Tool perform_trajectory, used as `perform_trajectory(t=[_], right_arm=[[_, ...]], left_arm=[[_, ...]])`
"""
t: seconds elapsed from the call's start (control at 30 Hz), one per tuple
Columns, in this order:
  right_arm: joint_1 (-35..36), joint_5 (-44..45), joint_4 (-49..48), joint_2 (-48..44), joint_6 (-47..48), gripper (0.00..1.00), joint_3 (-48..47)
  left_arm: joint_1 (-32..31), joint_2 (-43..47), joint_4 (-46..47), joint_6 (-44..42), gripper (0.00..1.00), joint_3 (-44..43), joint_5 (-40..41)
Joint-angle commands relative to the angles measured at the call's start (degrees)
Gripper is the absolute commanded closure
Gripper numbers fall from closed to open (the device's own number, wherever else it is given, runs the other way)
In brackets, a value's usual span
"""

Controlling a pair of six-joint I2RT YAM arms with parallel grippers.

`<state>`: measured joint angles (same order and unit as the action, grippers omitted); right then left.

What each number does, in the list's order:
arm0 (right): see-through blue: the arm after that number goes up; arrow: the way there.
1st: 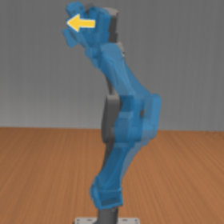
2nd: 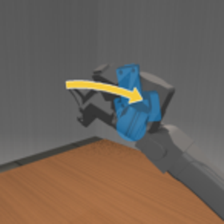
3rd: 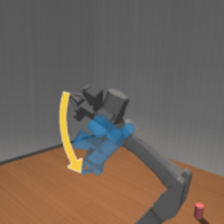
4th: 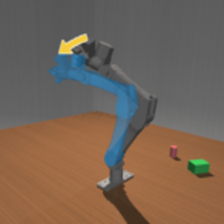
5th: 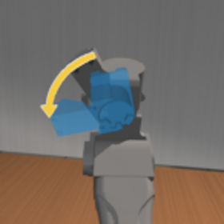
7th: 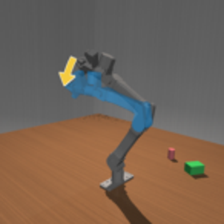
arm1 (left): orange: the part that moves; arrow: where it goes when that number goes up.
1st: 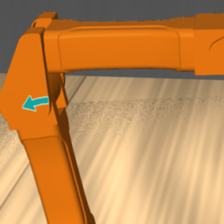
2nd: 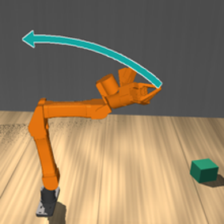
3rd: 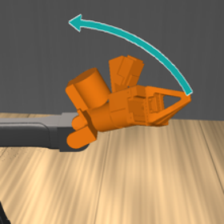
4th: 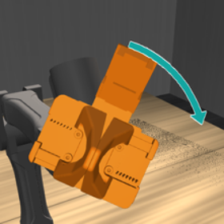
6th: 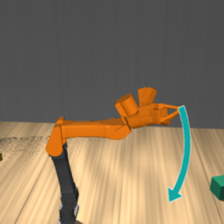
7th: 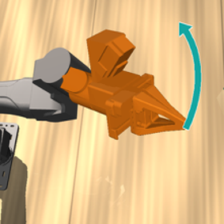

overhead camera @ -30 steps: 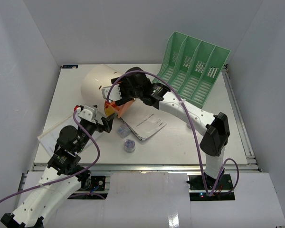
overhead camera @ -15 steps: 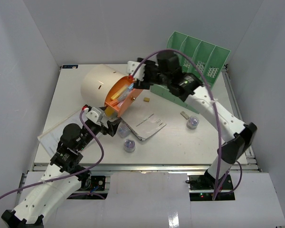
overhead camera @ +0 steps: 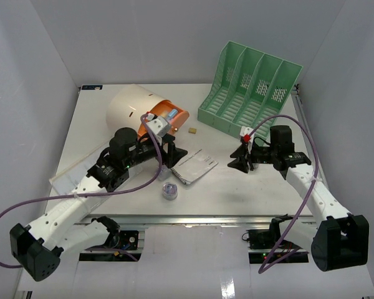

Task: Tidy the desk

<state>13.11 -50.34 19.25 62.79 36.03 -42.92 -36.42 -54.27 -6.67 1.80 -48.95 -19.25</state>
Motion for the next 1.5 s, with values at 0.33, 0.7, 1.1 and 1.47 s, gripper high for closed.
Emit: perform_trajectory(t=[0.33, 0.7, 1.1, 1.47], right_arm=[[-2.47, -4.98, -1.17, -0.59, 2.31, 0.81, -4.25], [-2.47, -3.27, -1.66, -1.37, 2.47, 0.82, -3.92], [-2.47, -2.9, -1.65, -0.98, 2.67, 0.82, -3.75], [-2.5, -2.63, -1.64, -1.0, 2.82, 0.82, -3.75]], left_arm=[[-12.64, -31.02, -22.55, -4.7, 0.56, -30.87, 25.78], [-12.62, -41.04, -28.16, -13.15, 0.58, -37.71, 41.2], [-9.34, -44.3, -24.9, -18.92, 0.36, -39.7, 52.77], [-4.88, -45.34, -23.36, -19.55, 0.12, -42.07, 53.76]])
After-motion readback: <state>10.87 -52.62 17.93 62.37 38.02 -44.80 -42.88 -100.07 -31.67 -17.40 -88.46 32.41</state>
